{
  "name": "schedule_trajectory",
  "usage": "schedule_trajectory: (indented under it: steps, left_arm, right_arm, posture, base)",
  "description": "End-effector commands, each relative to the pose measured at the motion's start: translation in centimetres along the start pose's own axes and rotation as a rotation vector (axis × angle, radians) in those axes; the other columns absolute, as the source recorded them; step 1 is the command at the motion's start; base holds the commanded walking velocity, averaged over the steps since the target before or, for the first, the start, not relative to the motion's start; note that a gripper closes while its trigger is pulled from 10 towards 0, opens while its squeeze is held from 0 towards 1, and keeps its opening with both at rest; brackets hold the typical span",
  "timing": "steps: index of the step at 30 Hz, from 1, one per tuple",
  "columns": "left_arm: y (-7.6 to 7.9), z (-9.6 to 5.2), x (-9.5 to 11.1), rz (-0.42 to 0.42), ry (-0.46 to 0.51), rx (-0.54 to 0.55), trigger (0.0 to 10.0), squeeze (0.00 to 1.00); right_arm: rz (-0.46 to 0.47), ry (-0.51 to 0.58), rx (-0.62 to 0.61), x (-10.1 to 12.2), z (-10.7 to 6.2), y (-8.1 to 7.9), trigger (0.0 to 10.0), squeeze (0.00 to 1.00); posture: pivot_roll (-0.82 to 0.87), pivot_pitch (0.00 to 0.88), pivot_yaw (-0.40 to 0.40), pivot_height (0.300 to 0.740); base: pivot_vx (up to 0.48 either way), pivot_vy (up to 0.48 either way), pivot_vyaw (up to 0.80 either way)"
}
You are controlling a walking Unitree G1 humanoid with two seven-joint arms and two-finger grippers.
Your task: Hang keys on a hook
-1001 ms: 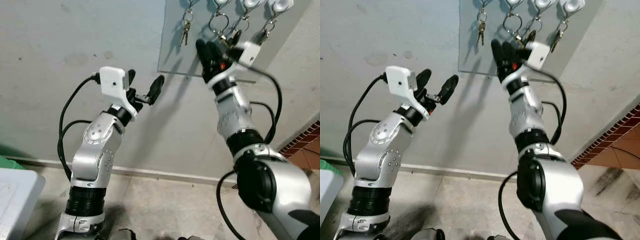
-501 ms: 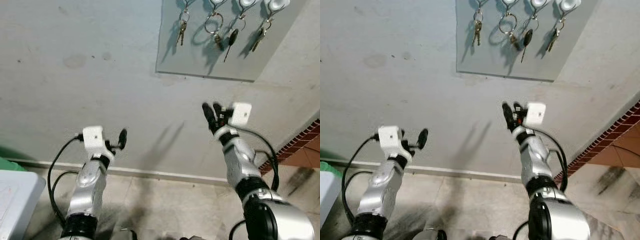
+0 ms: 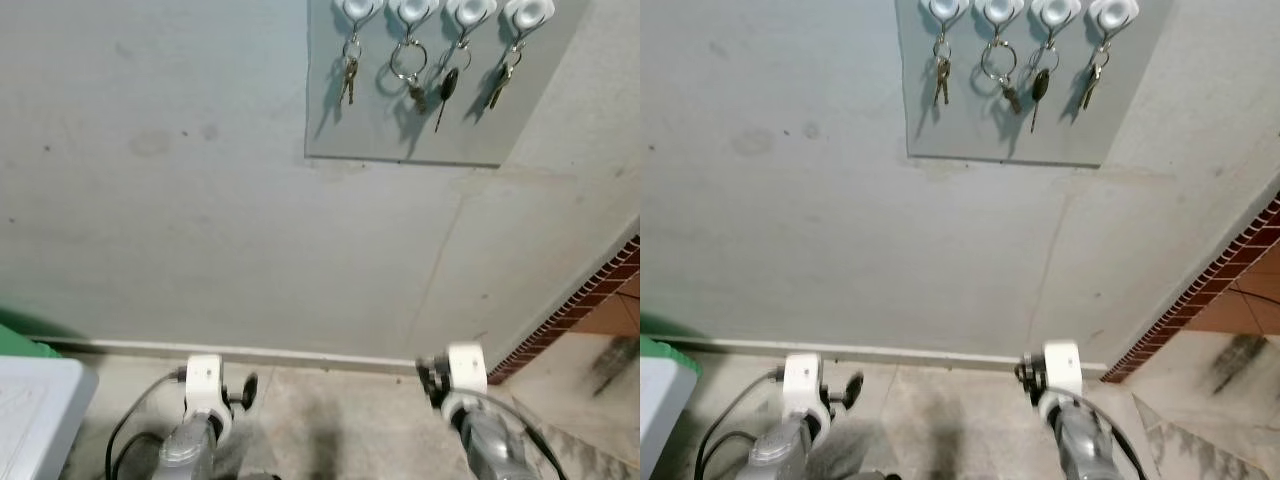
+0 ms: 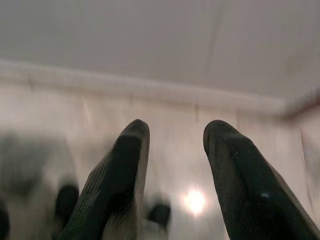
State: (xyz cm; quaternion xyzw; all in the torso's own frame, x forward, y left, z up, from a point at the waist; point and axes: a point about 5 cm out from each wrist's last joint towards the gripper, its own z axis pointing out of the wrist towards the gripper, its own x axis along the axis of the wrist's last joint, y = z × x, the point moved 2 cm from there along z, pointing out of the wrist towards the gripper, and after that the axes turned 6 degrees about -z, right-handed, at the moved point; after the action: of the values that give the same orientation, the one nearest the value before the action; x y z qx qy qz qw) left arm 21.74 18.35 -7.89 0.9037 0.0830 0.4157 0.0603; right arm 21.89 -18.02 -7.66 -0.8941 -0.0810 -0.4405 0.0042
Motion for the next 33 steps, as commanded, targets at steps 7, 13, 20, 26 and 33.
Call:
schedule_trajectory:
  steps: [7,13,20,26,33]
  left_arm:
    - [-1.3,-1.7,-4.7,-0.041,-0.149,0.081,10.0,0.0]
    - [-0.4,-1.6,-4.6,-0.05,-0.131,0.047,10.0,0.0]
    - [-0.1,-1.3,-4.0,-0.026,-0.102,0.028,10.0,0.0]
    - [0.7,-0.5,-1.8,-0.036,-0.013,-0.021,10.0,0.0]
    - [1.2,-0.2,-1.3,-0.029,0.0,-0.032,10.0,0.0]
  right_arm:
    - [-0.024,-0.193,0.014,-4.5,-1.6,-0.9,10.0,0.0]
    - [-0.042,-0.276,0.02,-6.3,-2.5,-1.2,10.0,0.0]
    - [-0.037,-0.248,0.022,-5.8,-2.3,-1.3,10.0,0.0]
    - [-0.026,-0.191,0.028,-4.5,-1.7,-1.2,10.0,0.0]
    - [-0.023,-0.198,0.034,-4.3,-1.4,-1.5,10.0,0.0]
  posture:
    - [-0.01,0.054,0.012,0.74]
    - [-0.01,0.031,0.018,0.74]
    - [-0.02,0.016,0.017,0.74]
    - [-0.01,0.014,0.015,0.74]
    - [-0.01,0.002,0.015,0.74]
  base:
    - [0.0,0.0,0.0]
    - [0.0,0.0,0.0]
    - [0.0,0.0,0.0]
    - [0.0,0.0,0.0]
    - [0.0,0.0,0.0]
